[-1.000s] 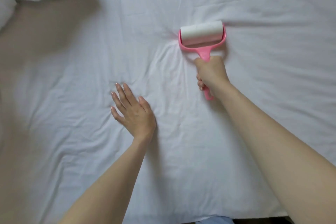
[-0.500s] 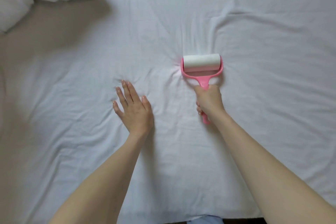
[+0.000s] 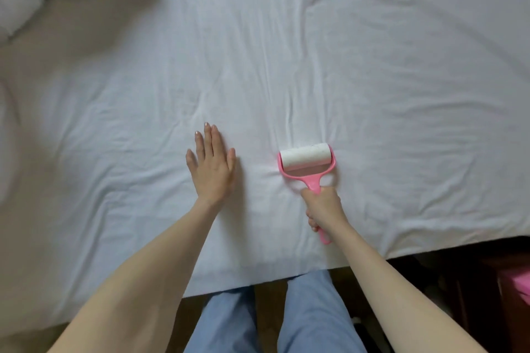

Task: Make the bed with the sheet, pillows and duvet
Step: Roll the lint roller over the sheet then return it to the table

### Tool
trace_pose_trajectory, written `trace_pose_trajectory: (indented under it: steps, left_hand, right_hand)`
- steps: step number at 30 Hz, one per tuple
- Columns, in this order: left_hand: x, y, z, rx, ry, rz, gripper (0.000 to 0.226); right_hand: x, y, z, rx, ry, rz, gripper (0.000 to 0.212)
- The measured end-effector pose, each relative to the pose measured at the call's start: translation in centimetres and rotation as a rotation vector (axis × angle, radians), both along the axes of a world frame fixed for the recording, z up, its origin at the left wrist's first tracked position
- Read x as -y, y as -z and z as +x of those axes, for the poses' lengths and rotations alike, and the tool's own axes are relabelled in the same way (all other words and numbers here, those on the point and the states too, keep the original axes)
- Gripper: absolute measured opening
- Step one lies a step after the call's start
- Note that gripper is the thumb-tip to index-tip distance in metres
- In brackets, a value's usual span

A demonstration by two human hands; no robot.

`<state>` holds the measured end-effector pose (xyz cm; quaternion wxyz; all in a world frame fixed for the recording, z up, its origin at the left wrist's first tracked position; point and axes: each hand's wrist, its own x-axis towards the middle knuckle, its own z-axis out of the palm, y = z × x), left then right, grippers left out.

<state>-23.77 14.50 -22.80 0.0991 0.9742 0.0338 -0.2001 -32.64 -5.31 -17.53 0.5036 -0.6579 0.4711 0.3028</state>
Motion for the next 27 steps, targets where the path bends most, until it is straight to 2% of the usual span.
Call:
trace_pose_trajectory:
  steps: [10,16,27]
  left_hand:
    - [-0.8,-0.4,0.0,0.009,-0.031,0.025,0.059]
    - [-0.8,-0.5,4.5,0.049,-0.151,0.001,0.058]
    - [-1.0,0.5,15.2,0.052,-0.237,0.018,0.054]
  right_hand:
    - [0.1,0.1,5.5,0.052,0.035,0.039,0.015]
    - [0.7,-0.1,12.4,0.079,-0.011,0.035,0.012]
    - [1.2,1.6,26.4,0.130,-0.095,0.010,0.010]
